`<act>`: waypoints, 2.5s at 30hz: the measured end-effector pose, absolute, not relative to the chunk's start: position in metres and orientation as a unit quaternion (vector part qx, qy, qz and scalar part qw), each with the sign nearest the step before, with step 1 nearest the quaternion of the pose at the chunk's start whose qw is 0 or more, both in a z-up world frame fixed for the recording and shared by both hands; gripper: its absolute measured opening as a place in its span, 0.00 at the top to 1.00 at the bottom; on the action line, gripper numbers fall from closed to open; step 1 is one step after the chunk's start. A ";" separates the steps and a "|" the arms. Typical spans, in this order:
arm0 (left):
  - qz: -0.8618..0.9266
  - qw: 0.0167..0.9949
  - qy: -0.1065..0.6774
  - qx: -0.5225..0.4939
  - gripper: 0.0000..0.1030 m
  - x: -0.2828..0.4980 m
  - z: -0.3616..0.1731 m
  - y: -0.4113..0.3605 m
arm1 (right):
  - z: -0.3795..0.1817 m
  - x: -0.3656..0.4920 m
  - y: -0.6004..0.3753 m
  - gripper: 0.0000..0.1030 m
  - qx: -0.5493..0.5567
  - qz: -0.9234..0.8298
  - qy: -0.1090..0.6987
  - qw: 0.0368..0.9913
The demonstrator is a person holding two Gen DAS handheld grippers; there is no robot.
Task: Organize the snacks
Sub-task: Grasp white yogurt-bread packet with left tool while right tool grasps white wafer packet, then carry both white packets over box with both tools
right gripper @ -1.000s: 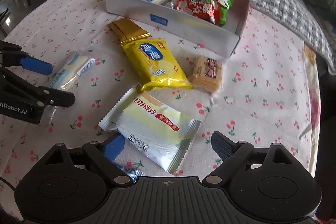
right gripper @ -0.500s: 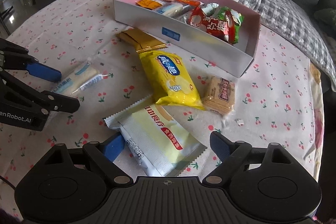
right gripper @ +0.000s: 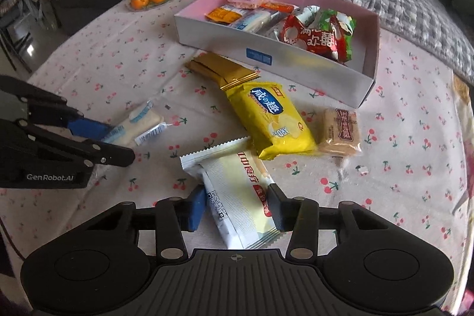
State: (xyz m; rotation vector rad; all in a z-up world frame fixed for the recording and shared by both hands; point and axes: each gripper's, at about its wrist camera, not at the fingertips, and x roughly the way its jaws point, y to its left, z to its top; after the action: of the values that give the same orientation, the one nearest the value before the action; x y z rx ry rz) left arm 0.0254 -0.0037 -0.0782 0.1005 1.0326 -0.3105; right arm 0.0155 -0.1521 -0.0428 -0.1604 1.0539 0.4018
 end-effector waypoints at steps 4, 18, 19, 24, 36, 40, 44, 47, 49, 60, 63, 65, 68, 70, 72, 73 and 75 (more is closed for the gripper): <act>-0.145 0.858 0.491 0.041 0.73 0.026 -0.076 0.000 | -0.037 0.018 -0.159 0.59 -0.036 0.191 0.506 0.840; -0.141 0.861 0.488 0.022 0.74 0.029 -0.069 0.007 | -0.022 0.021 -0.171 0.69 0.012 0.188 0.490 0.851; -0.141 0.860 0.490 0.024 0.74 0.030 -0.070 0.007 | -0.024 0.021 -0.169 0.52 0.001 0.188 0.494 0.849; -0.142 0.855 0.497 0.031 0.74 0.029 -0.074 0.005 | -0.037 0.020 -0.160 0.21 -0.063 0.170 0.504 0.844; -0.142 0.855 0.496 0.050 0.73 0.029 -0.078 0.002 | -0.052 0.024 -0.151 0.40 -0.087 0.183 0.510 0.836; -0.141 0.855 0.496 0.050 0.74 0.029 -0.078 0.002 | -0.050 0.022 -0.147 0.52 -0.087 0.183 0.509 0.836; -0.143 0.856 0.495 0.047 0.74 0.028 -0.076 0.003 | -0.046 0.023 -0.148 0.55 -0.061 0.188 0.519 0.832; -0.143 0.858 0.491 0.043 0.74 0.028 -0.072 0.005 | -0.042 0.022 -0.148 0.55 -0.049 0.192 0.519 0.832; -0.142 0.861 0.487 0.039 0.74 0.028 -0.069 0.007 | -0.039 0.022 -0.148 0.55 -0.039 0.193 0.519 0.832; -0.128 0.876 0.465 0.004 0.74 0.042 -0.049 0.016 | -0.006 0.036 -0.161 0.55 0.037 0.171 0.486 0.856; -0.120 0.881 0.458 -0.013 0.74 0.051 -0.042 0.019 | -0.001 0.048 -0.165 0.55 0.060 0.150 0.481 0.862; -0.111 0.885 0.451 -0.026 0.74 0.059 -0.036 0.022 | 0.003 0.056 -0.167 0.55 0.074 0.137 0.476 0.866; -0.096 0.889 0.446 -0.037 0.74 0.072 -0.030 0.025 | 0.004 0.068 -0.169 0.55 0.097 0.123 0.472 0.868; -0.089 0.891 0.443 -0.039 0.74 0.083 -0.027 0.026 | 0.005 0.076 -0.172 0.55 0.112 0.113 0.469 0.869; -0.083 0.894 0.438 -0.044 0.74 0.095 -0.024 0.026 | 0.005 0.083 -0.174 0.55 0.129 0.104 0.468 0.868; -0.083 0.895 0.436 -0.050 0.74 0.101 -0.023 0.026 | 0.004 0.086 -0.176 0.55 0.138 0.100 0.468 0.867; -0.086 0.896 0.432 -0.063 0.74 0.113 -0.021 0.025 | 0.002 0.091 -0.178 0.55 0.150 0.093 0.468 0.866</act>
State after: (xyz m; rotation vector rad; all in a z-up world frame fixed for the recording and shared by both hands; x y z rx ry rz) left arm 0.1130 0.0253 -0.0213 -0.1307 0.8946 -0.1791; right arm 0.0910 -0.1779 0.0022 0.3141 0.9810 0.1941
